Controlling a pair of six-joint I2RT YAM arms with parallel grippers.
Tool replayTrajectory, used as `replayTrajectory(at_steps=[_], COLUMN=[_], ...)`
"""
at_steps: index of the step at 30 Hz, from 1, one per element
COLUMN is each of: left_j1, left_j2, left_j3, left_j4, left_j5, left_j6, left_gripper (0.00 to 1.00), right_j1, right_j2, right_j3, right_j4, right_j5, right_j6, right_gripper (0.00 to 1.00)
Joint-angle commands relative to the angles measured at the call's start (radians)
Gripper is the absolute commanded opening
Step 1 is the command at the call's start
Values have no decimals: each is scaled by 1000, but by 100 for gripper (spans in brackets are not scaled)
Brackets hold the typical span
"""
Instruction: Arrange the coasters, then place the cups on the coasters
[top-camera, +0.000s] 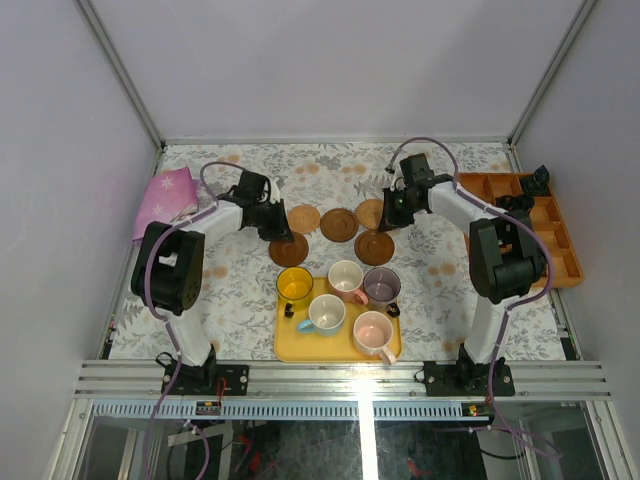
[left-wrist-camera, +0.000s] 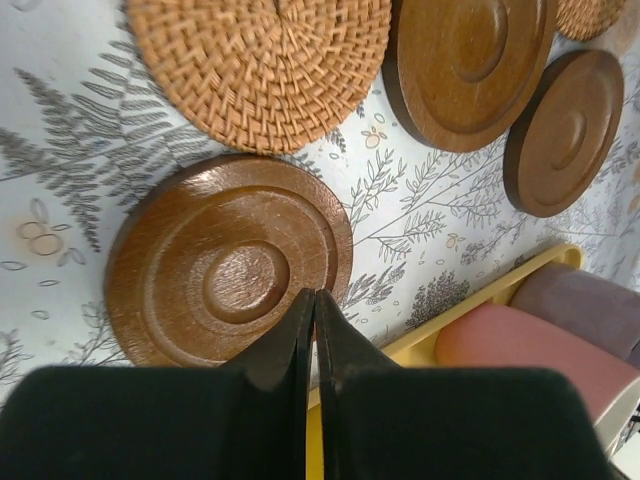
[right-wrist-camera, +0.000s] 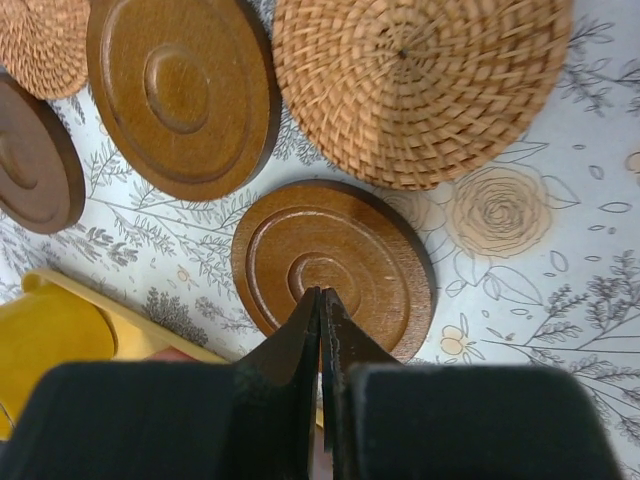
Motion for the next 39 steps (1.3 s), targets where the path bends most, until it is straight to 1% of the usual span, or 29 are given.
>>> replayTrajectory(at_steps=[1,9,16,21,25,28,32,35,39], left_j1=[-24,-23,-21,-20,-19,-9,14,36,61], left_j2=[34,75,98,120,129,127,117,115,110], left_j3=[3,10,29,46,63,68,67,69,69], left_j4=[-26,-62,-83,-98,-112,-118,-118,-121,-121], left_j5=[14,-61,-91,-94,-103,-103,-101,-103,-119], left_j6=[7,-50,-67,-63,-55,-63,-75,-81,-87], left_gripper=[2,3,3,3,3,3,3,3,2], right_j1=[26,28,29,28,23,-5,-69,-102,-126], right_j2=[27,101,128,140,141,142,137,133,133], right_j3=[50,47,52,52,44,41,28,38,72], right_j4=[-59,-114,-165,-195,-220,-239,-234,-235,-245], right_j5=[-53,-105,-44,31,122,176,161,165,218], right_j6=[-28,-43,-61,-54,-24,16,53,58,57], right_gripper=[0,0,0,0,0,0,0,0,0])
